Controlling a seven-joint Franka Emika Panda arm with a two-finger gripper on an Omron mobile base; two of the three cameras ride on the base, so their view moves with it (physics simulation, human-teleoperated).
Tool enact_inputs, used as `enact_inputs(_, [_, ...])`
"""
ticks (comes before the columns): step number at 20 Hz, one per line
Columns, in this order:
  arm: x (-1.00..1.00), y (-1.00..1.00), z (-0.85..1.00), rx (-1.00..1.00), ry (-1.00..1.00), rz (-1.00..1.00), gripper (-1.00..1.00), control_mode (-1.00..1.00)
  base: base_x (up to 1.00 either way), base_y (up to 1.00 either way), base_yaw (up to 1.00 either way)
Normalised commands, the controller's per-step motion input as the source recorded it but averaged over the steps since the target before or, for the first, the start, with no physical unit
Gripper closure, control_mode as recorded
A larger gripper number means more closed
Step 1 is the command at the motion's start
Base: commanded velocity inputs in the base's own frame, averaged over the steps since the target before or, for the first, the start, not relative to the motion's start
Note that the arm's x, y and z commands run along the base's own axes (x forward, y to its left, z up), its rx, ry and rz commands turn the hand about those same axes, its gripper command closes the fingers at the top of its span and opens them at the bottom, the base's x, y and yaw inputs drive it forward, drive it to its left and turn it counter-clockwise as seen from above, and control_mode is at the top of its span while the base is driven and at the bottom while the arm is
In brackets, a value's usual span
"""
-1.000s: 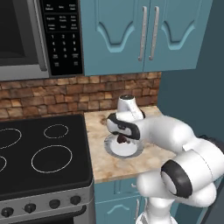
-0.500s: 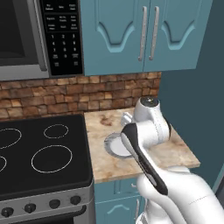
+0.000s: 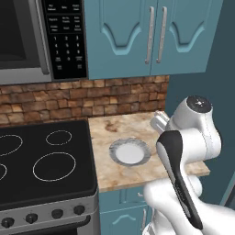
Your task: Place the chicken drumstick on the counter behind the older chicken drumstick on the same shelf of the fridge to maintain FIFO order. Close the fridge door when finished.
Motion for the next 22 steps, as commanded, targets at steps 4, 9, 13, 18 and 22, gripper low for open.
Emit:
enact_inputs(4, [-0.12,-0.05,0.07,0.00,0.00,0.00,1.00,-1.00,0.00,0.00,0.00])
enact_inputs(9, [0.00,0.00,0.00,0.00,0.00,0.00,1.00,-1.00,0.00,0.00,0.00])
enact_inputs(13, [0.00,0.00,0.00,0.00,0.00,-0.01,1.00,-1.00,0.00,0.00,0.00])
enact_inputs(18, [-0.21,0.00,-0.01,0.00,-0.02,-0.02,1.00,1.00,-0.15,0.00,-0.01])
enact_inputs(22, [0.00,0.00,0.00,0.00,0.00,0.00,1.00,1.00,-0.98,0.00,-0.11])
